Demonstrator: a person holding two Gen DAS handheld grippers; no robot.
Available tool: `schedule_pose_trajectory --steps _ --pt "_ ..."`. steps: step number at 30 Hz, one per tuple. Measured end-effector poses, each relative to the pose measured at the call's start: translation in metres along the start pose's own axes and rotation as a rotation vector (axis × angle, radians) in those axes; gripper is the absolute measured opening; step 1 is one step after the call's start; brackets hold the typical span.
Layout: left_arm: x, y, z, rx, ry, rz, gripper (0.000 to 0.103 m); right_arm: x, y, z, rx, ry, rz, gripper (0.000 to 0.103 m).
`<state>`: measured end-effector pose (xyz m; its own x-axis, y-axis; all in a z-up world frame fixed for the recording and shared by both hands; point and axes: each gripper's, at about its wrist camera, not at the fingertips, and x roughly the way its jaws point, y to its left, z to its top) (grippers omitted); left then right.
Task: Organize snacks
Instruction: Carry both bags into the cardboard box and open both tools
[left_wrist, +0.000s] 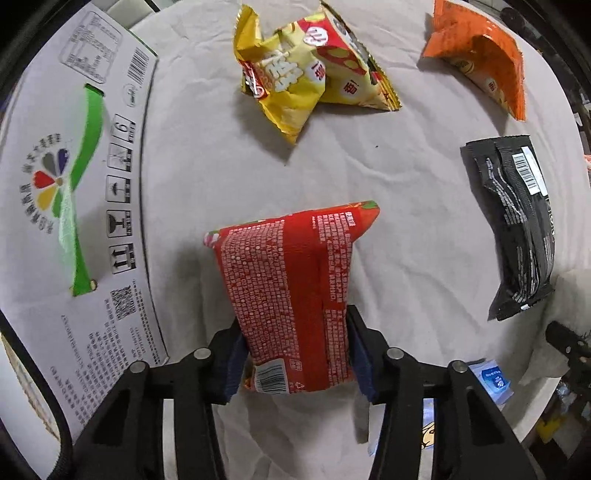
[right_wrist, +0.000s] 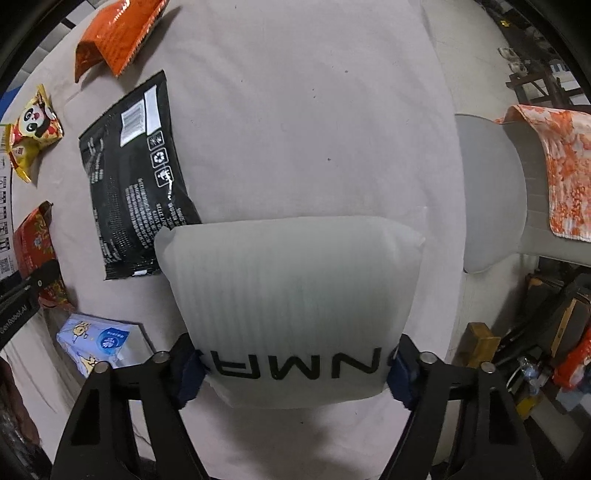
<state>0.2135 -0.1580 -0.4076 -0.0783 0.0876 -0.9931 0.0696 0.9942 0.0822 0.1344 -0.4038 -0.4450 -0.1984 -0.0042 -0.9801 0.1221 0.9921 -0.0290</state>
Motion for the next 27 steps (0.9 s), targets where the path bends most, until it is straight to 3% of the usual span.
schedule_pose_trajectory --steps 7,15,18,19,24,27 --pt "-0.039 0.007 -0.046 0.02 -0.135 0.012 0.043 -0.038 -0.031 -0.03 0.01 -0.057 0.025 0.072" --pt "-0.113 0.016 -0.113 0.035 -0.277 -0.032 0.043 -0.097 -0.013 -0.08 -0.03 -0.172 0.07 0.072" --pt "-0.142 0.025 -0.126 0.039 -0.319 -0.046 0.043 -0.125 0.001 -0.097 -0.057 -0.22 0.091 0.072" --pt "-0.145 0.032 -0.126 0.039 -0.332 -0.053 0.043 -0.142 0.022 -0.088 -0.065 -0.228 0.098 0.072" --pt "-0.183 0.049 -0.131 0.035 -0.395 -0.082 0.043 -0.191 0.075 -0.104 -0.107 -0.29 0.116 0.072" --pt "-0.202 0.062 -0.12 0.038 -0.421 -0.095 0.043 -0.223 0.107 -0.112 -0.118 -0.326 0.126 0.072"
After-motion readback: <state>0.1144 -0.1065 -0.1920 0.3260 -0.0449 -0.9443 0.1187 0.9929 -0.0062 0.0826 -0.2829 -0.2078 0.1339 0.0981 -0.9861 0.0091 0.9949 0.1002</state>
